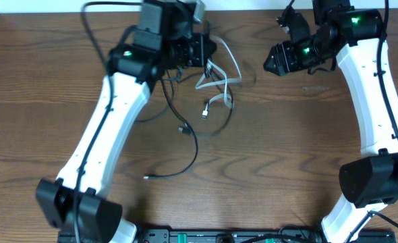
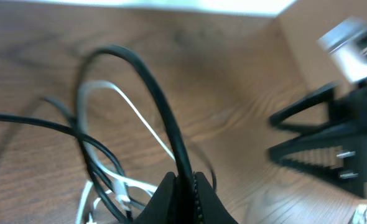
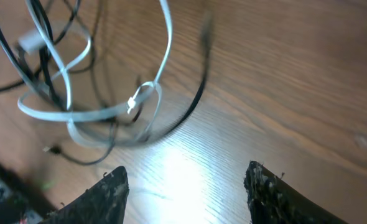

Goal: Untangle cables

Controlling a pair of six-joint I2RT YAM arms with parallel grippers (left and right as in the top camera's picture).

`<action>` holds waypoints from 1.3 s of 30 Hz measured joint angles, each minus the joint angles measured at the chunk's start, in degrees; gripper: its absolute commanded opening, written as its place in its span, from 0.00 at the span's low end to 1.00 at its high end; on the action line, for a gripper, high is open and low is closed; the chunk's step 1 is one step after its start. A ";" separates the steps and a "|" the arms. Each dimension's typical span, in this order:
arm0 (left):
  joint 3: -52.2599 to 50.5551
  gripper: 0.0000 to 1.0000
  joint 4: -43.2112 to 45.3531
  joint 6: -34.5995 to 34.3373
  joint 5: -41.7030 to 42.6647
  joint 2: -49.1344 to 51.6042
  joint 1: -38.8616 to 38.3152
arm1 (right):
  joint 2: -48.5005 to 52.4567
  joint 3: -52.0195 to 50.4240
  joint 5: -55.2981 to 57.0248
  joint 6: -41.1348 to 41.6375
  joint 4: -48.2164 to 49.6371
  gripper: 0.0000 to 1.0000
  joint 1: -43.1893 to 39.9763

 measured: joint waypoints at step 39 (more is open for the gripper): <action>0.00 0.07 -1.81 -10.03 -4.61 0.35 0.42 | 9.90 -0.13 1.97 2.93 16.06 0.47 14.95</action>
